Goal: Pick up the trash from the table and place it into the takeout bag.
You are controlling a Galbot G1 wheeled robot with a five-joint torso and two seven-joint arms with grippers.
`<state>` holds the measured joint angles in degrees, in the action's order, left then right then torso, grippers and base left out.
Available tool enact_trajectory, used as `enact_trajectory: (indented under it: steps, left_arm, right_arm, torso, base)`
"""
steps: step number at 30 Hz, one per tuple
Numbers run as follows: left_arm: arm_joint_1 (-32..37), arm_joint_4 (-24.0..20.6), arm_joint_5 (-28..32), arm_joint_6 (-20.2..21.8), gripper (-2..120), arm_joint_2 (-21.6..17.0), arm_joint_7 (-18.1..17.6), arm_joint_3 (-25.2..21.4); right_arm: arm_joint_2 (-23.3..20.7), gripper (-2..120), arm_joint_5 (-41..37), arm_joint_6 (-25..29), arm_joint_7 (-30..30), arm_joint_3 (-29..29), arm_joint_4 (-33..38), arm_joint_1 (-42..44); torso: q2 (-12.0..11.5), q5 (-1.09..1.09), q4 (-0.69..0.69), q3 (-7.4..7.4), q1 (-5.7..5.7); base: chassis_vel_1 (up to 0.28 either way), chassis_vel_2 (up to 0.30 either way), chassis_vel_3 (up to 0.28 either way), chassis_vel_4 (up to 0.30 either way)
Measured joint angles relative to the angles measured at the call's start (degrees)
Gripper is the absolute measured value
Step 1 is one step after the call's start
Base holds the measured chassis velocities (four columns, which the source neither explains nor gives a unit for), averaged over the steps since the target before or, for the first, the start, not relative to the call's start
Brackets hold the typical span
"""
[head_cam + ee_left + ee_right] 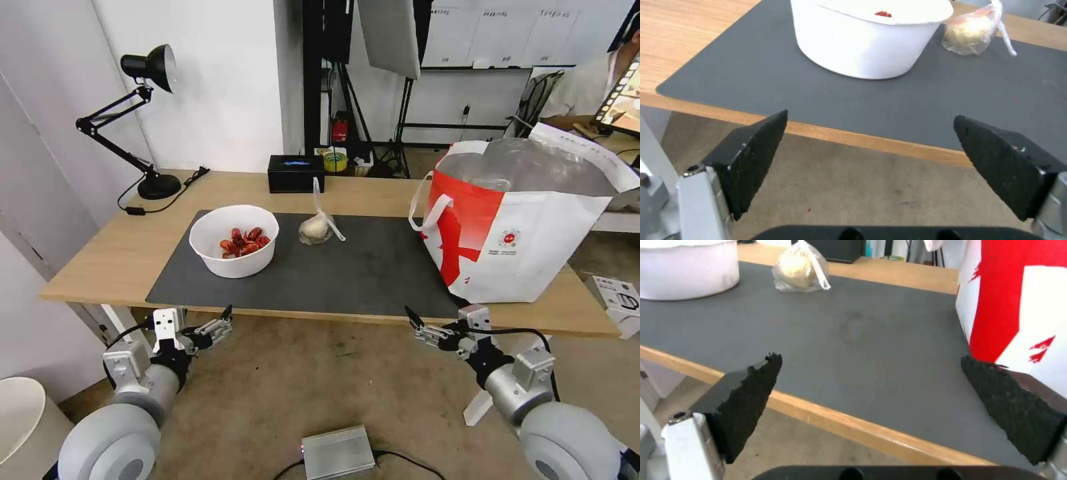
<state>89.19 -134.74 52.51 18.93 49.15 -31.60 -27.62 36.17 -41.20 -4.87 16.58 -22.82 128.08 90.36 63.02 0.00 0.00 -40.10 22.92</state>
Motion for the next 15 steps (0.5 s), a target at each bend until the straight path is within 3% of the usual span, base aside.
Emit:
enact_trajectory:
  steps: [15]
  left_arm:
    - [0.09, 0.05, -0.02, -0.05, 100, 0.02, -0.08, -0.30]
  right_arm:
    - [0.52, 100, 0.23, -2.10, 2.56, 1.05, 0.52, 1.33]
  torso:
    - [0.00, 0.00, 0.00, 0.00, 0.00]
  base:
    - [0.000, 0.000, 0.000, 0.000]
